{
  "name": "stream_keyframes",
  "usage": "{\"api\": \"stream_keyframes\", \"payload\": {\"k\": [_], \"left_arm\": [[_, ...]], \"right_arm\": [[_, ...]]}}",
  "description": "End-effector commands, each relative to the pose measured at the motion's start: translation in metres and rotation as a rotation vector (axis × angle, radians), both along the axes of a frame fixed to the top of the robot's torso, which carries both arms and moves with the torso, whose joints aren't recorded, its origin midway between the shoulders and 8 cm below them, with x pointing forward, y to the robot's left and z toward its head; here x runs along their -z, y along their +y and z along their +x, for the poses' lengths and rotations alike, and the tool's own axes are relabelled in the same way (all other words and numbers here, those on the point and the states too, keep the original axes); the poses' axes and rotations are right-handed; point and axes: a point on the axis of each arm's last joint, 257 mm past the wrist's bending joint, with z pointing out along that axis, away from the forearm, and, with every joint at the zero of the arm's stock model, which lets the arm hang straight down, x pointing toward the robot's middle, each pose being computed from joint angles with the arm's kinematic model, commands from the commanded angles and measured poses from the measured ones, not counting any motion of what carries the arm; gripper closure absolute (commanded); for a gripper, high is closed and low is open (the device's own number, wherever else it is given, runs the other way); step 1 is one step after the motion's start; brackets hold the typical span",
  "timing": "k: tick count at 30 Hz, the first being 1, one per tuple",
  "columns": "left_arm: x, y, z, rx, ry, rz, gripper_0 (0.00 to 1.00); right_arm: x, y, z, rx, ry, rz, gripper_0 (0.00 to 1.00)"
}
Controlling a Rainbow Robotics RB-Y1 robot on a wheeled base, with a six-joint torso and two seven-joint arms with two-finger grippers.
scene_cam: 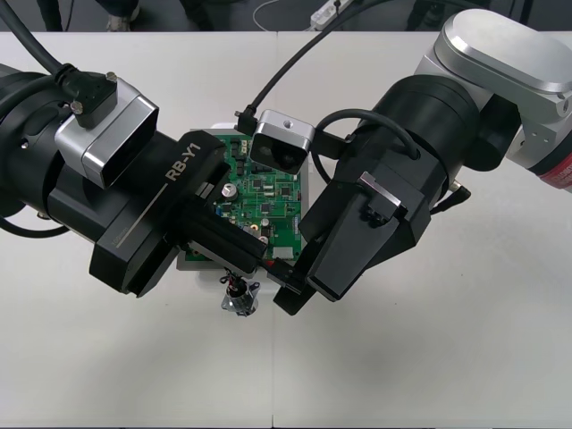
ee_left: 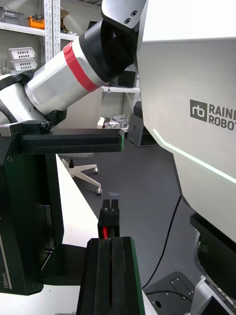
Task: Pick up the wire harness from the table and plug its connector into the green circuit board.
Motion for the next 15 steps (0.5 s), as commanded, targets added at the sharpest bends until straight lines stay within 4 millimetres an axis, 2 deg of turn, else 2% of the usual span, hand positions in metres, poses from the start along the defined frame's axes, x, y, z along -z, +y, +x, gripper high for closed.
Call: {"api": "stream_keyframes", "payload": {"k": [1, 15], "left_arm": [[-0.015, 0.004, -0.004, 0.022, 0.014, 0.009, 1.00], [-0.018, 0.033, 0.005, -0.024, 0.051, 0.022, 1.00]], "right_arm": [[-0.017, -0.002, -0.007, -0.036, -0.061, 0.049, 0.00], [-0.017, -0.002, -0.007, -0.037, -0.059, 0.051, 0.00]]}}
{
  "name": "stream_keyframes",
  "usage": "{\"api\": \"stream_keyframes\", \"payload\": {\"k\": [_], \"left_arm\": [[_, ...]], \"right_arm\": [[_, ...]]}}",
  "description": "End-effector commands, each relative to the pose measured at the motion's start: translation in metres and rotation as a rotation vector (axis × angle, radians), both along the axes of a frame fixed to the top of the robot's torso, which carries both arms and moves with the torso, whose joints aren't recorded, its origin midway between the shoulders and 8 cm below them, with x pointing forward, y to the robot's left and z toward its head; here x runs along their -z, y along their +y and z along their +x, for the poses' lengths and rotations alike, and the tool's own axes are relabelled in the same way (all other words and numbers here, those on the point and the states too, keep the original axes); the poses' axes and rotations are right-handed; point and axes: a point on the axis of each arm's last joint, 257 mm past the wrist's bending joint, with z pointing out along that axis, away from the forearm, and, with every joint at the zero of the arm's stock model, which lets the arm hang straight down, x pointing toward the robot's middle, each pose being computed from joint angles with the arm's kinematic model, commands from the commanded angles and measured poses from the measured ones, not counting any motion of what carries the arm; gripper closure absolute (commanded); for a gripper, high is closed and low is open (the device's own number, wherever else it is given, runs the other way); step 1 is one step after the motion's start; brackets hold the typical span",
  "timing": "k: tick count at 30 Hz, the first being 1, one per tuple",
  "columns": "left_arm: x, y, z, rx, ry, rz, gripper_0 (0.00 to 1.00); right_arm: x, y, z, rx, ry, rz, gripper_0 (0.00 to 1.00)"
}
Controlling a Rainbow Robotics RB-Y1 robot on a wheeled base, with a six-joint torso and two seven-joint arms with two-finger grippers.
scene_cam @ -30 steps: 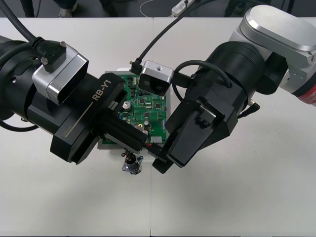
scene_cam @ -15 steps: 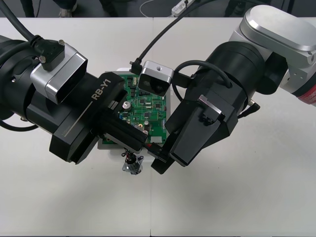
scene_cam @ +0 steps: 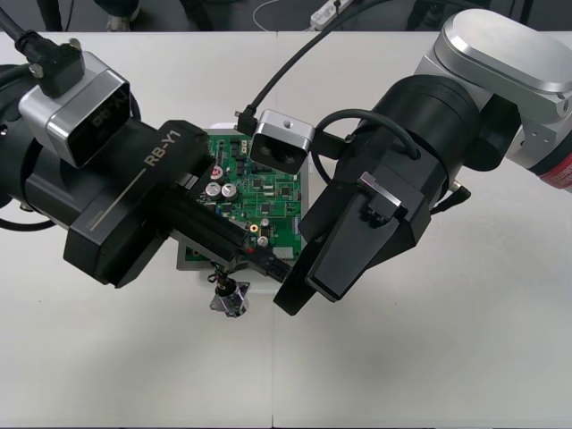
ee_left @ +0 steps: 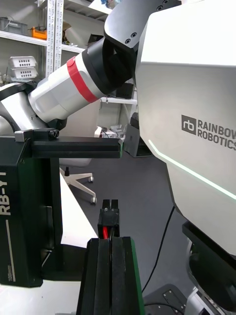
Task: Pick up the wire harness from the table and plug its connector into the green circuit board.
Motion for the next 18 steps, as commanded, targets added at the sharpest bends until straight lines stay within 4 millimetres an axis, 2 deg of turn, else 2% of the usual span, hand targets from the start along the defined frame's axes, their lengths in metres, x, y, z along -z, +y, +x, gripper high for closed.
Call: {"api": "stream_keyframes", "payload": {"k": [1, 18], "left_arm": [[-0.008, 0.024, 0.003, -0.035, -0.002, 0.045, 1.00], [-0.024, 0.067, 0.025, -0.152, 0.059, -0.004, 1.00]], "right_arm": [[-0.018, -0.002, -0.007, -0.037, -0.057, 0.052, 0.00], [-0.016, -0.007, -0.002, -0.017, -0.067, 0.039, 0.00]]}}
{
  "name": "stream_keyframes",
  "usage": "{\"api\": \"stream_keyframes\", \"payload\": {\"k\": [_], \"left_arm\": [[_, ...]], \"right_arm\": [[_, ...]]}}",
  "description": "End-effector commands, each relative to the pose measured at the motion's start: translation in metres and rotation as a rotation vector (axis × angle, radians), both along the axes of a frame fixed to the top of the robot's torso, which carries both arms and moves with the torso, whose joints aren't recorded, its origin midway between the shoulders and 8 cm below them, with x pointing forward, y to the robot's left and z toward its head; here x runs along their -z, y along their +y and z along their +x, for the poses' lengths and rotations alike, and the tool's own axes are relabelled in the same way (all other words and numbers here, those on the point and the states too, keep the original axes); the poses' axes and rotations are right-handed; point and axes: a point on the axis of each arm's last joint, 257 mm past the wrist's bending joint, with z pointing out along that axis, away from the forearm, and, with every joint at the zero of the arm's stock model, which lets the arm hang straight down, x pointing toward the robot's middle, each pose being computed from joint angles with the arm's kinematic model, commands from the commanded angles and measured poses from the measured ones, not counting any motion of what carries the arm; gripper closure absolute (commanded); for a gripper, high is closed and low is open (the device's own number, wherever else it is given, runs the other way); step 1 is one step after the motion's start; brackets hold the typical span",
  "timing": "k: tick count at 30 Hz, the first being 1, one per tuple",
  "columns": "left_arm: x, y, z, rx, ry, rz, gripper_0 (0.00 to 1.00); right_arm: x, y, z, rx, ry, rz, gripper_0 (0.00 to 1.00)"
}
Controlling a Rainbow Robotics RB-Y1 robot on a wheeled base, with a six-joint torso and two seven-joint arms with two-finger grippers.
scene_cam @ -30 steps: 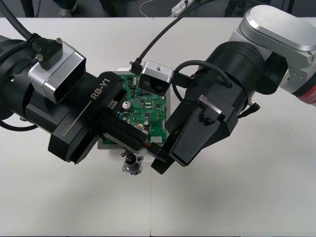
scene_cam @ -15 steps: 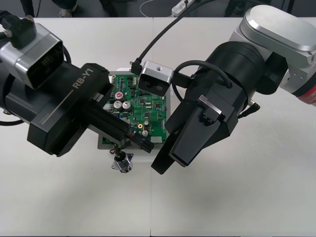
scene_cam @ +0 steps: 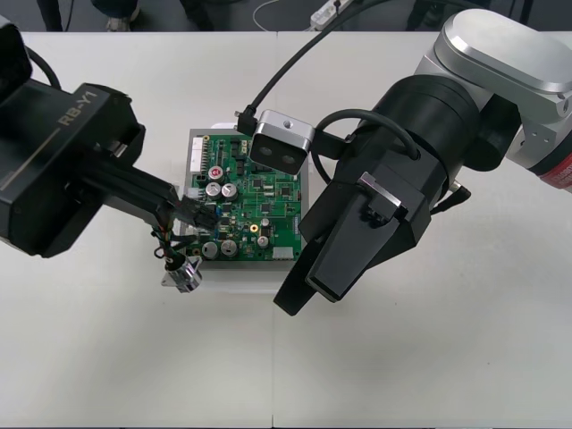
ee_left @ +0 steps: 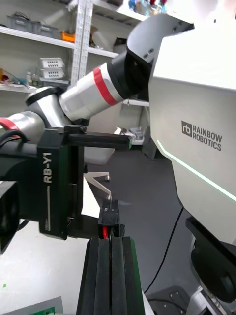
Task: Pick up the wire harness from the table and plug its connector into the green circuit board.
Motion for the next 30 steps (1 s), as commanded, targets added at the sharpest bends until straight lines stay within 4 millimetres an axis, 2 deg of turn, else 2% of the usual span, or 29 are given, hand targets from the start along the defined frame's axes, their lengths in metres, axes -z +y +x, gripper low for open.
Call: {"api": "stream_keyframes", "payload": {"k": [1, 18, 30], "left_arm": [[-0.003, 0.024, 0.006, -0.042, 0.035, 0.023, 1.00], [-0.016, 0.057, 0.055, -0.172, 0.082, -0.058, 1.00], [-0.018, 0.090, 0.090, -0.278, 0.119, -0.092, 1.00]], "right_arm": [[-0.016, -0.007, -0.002, -0.015, -0.068, 0.041, 0.00], [-0.013, -0.024, 0.017, 0.050, -0.118, 0.030, 0.00], [-0.004, -0.042, 0.046, 0.139, -0.199, 0.034, 0.00]]}}
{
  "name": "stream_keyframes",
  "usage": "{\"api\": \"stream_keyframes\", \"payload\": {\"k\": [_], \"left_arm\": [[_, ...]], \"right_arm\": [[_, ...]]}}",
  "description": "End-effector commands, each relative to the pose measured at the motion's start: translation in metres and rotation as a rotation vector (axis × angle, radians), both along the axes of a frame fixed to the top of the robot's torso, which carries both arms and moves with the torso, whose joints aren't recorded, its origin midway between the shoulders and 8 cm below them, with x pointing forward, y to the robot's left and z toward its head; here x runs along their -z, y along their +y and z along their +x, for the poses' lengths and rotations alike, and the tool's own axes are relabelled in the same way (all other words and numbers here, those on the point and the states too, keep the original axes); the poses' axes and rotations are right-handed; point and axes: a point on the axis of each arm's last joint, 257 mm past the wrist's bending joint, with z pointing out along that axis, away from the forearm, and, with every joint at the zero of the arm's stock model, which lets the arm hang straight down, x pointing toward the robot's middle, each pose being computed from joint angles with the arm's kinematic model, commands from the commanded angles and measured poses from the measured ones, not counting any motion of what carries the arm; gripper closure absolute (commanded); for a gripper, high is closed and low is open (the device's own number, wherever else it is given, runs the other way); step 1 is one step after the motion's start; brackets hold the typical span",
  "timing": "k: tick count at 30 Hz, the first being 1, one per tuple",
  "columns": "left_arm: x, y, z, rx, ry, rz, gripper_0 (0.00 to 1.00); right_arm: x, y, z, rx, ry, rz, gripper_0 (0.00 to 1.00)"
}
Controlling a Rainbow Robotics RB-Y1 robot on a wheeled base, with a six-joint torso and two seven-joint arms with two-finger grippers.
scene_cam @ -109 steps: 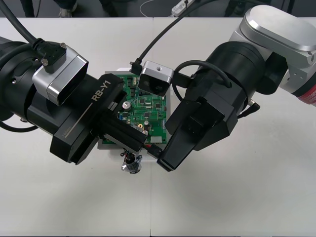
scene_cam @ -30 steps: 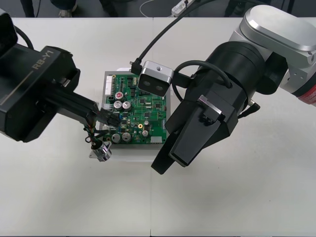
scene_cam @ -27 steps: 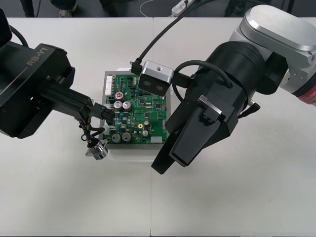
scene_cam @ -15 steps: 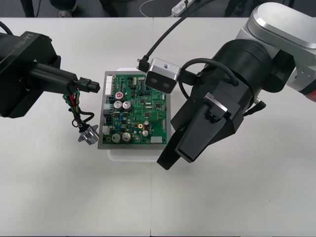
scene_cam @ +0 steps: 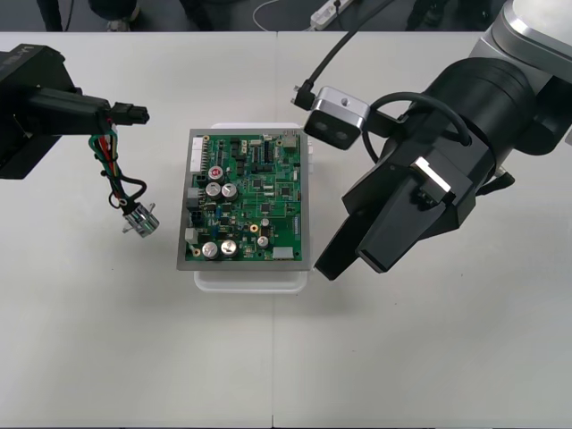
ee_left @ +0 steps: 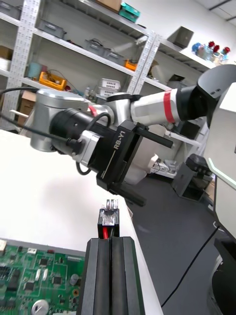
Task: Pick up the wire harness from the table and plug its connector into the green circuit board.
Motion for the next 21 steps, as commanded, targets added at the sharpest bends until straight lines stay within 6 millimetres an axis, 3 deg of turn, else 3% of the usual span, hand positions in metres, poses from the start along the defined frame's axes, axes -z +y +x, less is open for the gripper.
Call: {"api": "stream_keyframes", "payload": {"k": [1, 21], "left_arm": [[-0.005, 0.027, 0.007, -0.050, -0.074, 0.019, 1.00], [0.014, 0.083, 0.068, -0.251, -0.064, -0.010, 1.00]], "right_arm": [[-0.008, -0.011, 0.020, 0.042, -0.106, 0.024, 0.00], [0.023, -0.030, 0.078, 0.121, -0.480, -0.051, 0.00]]}}
